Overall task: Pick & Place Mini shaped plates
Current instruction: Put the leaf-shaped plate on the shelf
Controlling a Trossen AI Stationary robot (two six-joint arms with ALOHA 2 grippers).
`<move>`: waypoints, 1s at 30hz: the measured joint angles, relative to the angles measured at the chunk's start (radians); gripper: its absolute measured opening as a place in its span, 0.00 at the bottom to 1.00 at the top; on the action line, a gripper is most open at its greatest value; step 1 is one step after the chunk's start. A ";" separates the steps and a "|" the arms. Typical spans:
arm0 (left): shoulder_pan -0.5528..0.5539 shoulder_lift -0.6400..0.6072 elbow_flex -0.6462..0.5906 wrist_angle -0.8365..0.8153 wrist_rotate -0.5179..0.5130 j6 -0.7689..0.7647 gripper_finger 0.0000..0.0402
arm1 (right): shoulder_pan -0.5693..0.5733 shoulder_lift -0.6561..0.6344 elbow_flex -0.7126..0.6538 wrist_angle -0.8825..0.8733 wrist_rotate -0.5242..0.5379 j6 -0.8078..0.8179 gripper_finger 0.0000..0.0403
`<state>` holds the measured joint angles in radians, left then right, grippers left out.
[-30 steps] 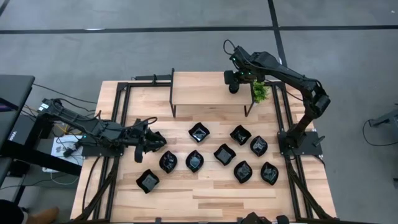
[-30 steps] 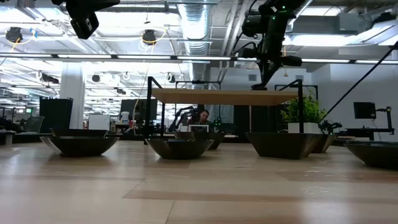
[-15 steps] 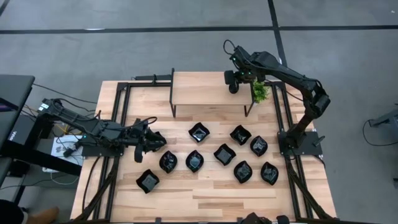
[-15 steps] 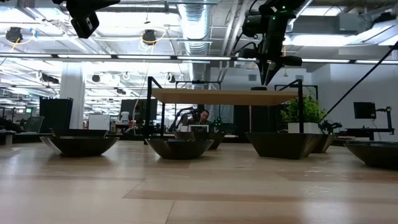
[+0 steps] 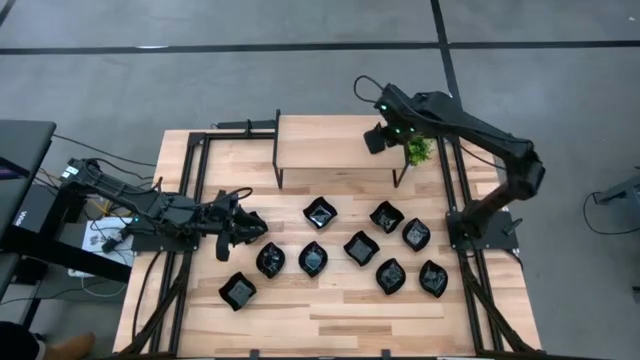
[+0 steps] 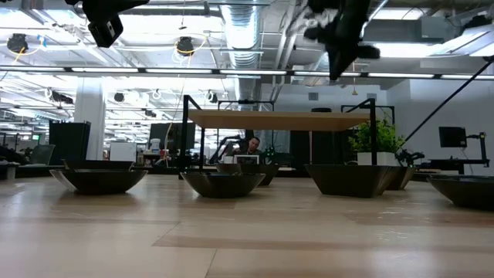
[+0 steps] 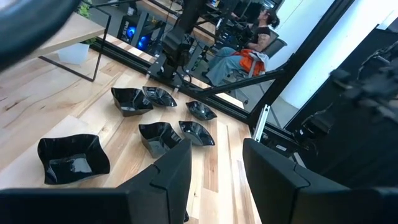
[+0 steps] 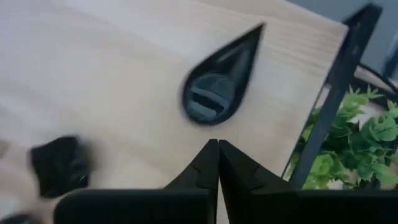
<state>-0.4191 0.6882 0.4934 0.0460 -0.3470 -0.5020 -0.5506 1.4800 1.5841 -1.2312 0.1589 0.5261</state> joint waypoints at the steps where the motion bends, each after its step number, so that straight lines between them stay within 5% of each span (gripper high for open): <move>1: 0.000 0.000 0.000 0.000 0.000 0.000 0.36 | 0.024 -0.025 0.000 0.000 0.000 -0.011 0.01; 7: 0.000 0.000 0.000 0.000 0.000 0.000 0.36 | 0.201 -0.164 0.000 -0.004 0.020 0.002 0.01; 15: 0.000 0.000 0.000 0.003 0.000 0.000 0.36 | 0.504 -0.287 0.000 -0.097 0.145 0.216 0.00; 30: 0.000 0.000 0.000 0.012 0.000 -0.004 0.36 | 1.018 -0.203 0.000 -0.294 0.270 0.720 0.00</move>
<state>-0.4191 0.6884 0.4938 0.0582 -0.3470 -0.5056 0.4673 1.2766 1.5841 -1.5248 0.4284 1.2456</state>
